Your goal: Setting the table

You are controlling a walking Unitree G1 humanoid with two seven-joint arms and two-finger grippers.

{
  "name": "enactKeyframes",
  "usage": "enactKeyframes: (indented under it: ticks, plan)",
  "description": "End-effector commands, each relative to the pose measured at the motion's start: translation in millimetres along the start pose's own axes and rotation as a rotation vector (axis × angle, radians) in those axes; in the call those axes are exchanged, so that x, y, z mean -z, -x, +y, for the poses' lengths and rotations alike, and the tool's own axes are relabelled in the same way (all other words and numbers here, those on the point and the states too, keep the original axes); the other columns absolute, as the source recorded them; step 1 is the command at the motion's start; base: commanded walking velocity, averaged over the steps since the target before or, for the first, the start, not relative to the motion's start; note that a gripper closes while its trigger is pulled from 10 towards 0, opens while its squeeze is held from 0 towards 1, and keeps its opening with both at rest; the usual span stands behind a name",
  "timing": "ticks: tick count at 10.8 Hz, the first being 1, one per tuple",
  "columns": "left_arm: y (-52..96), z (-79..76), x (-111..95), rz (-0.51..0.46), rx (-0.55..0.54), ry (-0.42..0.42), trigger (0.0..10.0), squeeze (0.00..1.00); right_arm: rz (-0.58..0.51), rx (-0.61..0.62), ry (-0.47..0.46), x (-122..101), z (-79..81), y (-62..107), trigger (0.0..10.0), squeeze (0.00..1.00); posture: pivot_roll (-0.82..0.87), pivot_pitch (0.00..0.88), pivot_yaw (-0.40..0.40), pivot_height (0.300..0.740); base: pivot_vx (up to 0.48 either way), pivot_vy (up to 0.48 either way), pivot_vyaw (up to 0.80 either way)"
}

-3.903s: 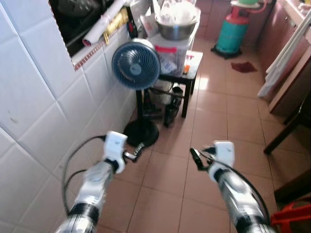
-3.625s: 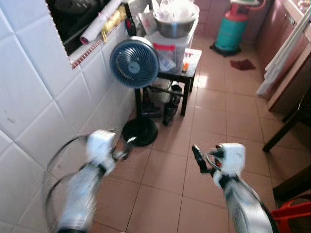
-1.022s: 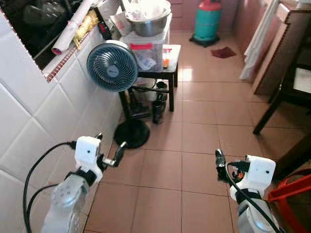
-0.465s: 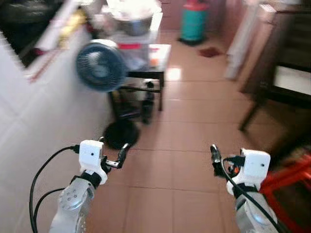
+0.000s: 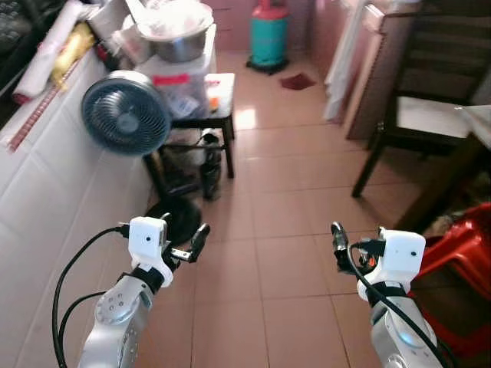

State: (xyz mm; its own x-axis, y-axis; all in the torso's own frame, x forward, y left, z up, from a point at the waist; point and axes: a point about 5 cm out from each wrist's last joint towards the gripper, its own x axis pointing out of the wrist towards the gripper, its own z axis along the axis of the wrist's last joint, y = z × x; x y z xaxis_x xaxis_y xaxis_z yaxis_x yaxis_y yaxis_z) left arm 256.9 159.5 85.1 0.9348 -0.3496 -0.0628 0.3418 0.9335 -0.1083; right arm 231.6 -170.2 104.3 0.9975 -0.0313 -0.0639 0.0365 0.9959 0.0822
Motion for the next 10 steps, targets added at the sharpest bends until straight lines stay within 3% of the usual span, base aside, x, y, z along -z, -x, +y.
enactKeyframes:
  ticks: [1, 6, 8, 10]
  plan:
    - [-0.6, 0.6, 0, 0.007, 0.011, 0.004, 10.0, 0.0, -0.002, -0.013, 0.008, -1, 2.0, -1.6, 10.0, 0.0, 0.04, 0.069, 0.046, 0.74, 0.349, 0.0, -0.8]
    - [0.6, -0.4, 4, 0.012, 0.015, 0.013, 10.0, 0.0, 0.007, -0.012, 0.014, 0, -0.3, -0.5, 10.0, 0.0, 0.04, 0.073, 0.037, 0.74, 0.364, 0.0, -0.77]
    - [1.4, -0.3, 7, 0.023, 0.014, 0.016, 10.0, 0.0, 0.008, -0.016, 0.024, 0, -1.2, 0.1, 10.0, 0.0, 0.03, 0.075, 0.032, 0.74, 0.356, 0.0, 0.0]
    - [-1.4, 1.6, 11, 0.047, -0.039, 0.036, 10.0, 0.0, 0.009, -0.017, 0.026, 0, -1.9, -0.3, 10.0, 0.0, 0.03, 0.072, 0.028, 0.74, 0.0, 0.0, 0.0]
